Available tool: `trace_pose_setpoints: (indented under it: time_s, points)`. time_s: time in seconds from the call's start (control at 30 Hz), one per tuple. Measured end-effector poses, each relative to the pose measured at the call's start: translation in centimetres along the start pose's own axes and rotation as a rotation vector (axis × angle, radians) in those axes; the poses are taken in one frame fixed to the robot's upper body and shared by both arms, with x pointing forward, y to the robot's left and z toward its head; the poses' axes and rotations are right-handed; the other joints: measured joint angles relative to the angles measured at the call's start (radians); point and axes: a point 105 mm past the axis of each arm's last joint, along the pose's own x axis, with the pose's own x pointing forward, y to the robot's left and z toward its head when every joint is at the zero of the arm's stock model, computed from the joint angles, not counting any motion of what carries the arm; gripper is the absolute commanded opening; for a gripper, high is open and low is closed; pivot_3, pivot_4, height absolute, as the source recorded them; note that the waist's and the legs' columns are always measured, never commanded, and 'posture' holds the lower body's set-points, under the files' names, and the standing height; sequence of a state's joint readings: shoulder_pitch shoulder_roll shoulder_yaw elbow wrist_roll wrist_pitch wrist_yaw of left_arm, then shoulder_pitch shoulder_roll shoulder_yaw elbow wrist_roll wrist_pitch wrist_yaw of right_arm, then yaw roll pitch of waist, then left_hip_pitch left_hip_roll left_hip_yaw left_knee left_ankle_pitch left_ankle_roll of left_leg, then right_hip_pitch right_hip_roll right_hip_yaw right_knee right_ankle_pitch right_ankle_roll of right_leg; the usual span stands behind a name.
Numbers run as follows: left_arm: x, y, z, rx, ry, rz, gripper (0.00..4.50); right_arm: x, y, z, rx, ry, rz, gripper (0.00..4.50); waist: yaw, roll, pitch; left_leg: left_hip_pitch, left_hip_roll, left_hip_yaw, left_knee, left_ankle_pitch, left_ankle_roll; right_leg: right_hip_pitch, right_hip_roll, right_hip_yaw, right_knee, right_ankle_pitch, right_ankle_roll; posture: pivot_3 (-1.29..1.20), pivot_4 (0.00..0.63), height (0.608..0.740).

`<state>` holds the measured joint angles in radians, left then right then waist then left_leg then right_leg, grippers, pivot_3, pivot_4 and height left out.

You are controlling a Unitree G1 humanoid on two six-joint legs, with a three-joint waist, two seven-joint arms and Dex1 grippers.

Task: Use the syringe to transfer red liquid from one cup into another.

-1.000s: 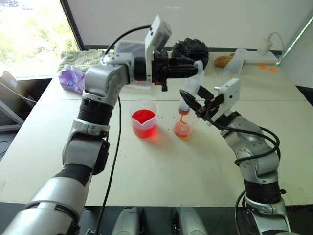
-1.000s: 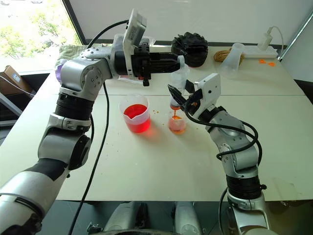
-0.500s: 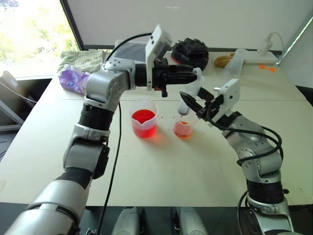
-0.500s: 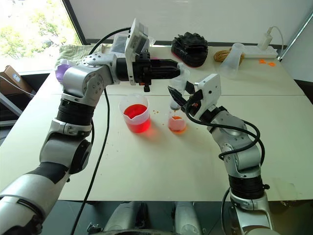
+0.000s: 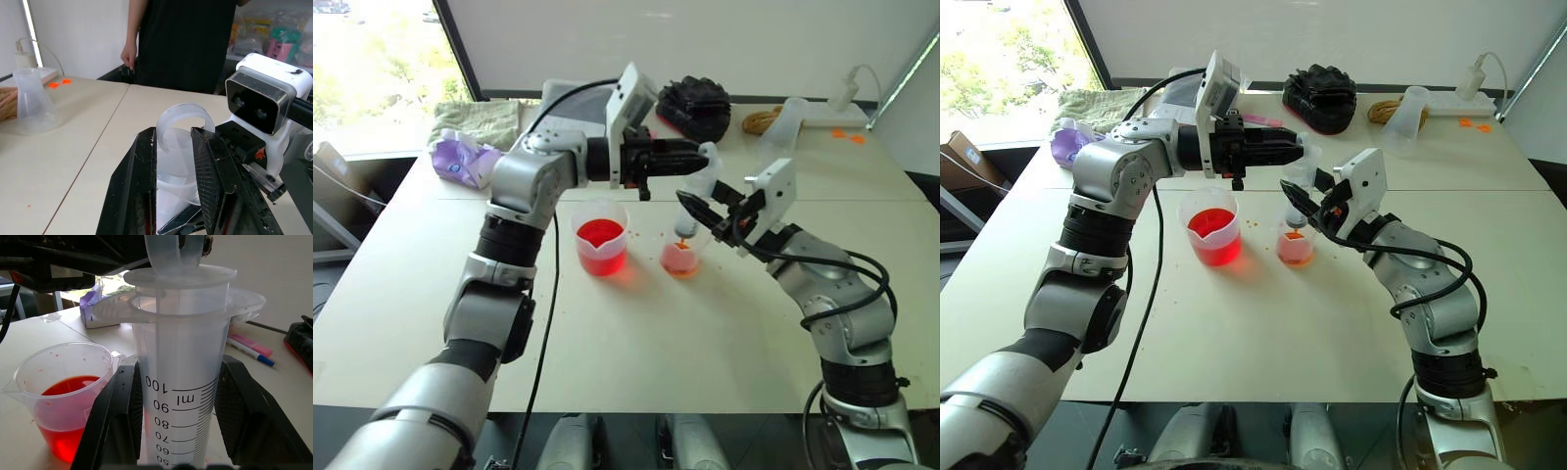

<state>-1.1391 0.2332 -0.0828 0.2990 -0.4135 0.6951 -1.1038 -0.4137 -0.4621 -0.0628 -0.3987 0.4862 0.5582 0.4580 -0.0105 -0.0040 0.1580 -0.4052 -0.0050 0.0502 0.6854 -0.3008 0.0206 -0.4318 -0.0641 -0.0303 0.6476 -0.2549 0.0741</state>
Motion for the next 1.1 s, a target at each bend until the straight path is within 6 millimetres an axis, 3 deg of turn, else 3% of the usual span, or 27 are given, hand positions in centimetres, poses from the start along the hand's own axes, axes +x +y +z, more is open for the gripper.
trace_pose_setpoints:
  time_s: [0.17, 0.27, 0.43, 0.73, 1.1]
  points:
    - [-0.3, -0.6, 1.0, -0.025, -0.026, -0.018, 1.06, -0.2, 0.1, 1.1, -0.026, -0.027, 0.012, 1.45, 0.001, 0.000, 0.000, 0.000, 0.000, 0.000, 0.000, 0.000, 0.000, 0.000, 0.000, 0.000, 0.000, 0.000, 0.000, 0.00, 0.150, 0.740]
    - [-0.5, -0.9, 1.4, -0.021, -0.020, -0.021, 1.88, -0.2, 0.2, 1.4, -0.025, -0.035, 0.022, 1.45, 0.000, 0.000, 0.000, 0.000, 0.000, 0.000, 0.000, 0.000, 0.000, 0.000, 0.000, 0.000, 0.000, 0.000, 0.000, 0.00, 0.150, 0.740]
    - [-0.5, -2.1, 1.8, -0.017, -0.027, -0.080, 3.37, -1.0, -2.2, 3.0, -0.047, -0.075, -0.078, 1.45, 0.002, 0.000, 0.000, 0.000, 0.000, 0.000, 0.000, 0.000, 0.000, 0.001, 0.000, 0.000, 0.000, 0.000, 0.000, 0.00, 0.150, 0.740]
    - [-1.6, -1.4, 0.8, -0.043, 0.004, -0.025, 3.37, -1.0, -2.1, 4.0, -0.041, -0.105, -0.059, 1.45, 0.000, 0.000, 0.000, 0.001, 0.000, 0.000, 0.000, 0.000, 0.000, 0.001, 0.000, 0.001, 0.000, 0.000, 0.000, 0.00, 0.150, 0.740]
    - [-4.5, -0.2, 2.6, -0.030, -0.051, 0.066, 3.37, -1.3, -0.9, 4.5, 0.056, -0.088, 0.022, 1.45, 0.001, 0.000, 0.000, 0.001, 0.000, 0.000, 0.001, 0.000, 0.000, 0.001, -0.001, 0.001, 0.000, 0.000, 0.000, 0.00, 0.150, 0.740]
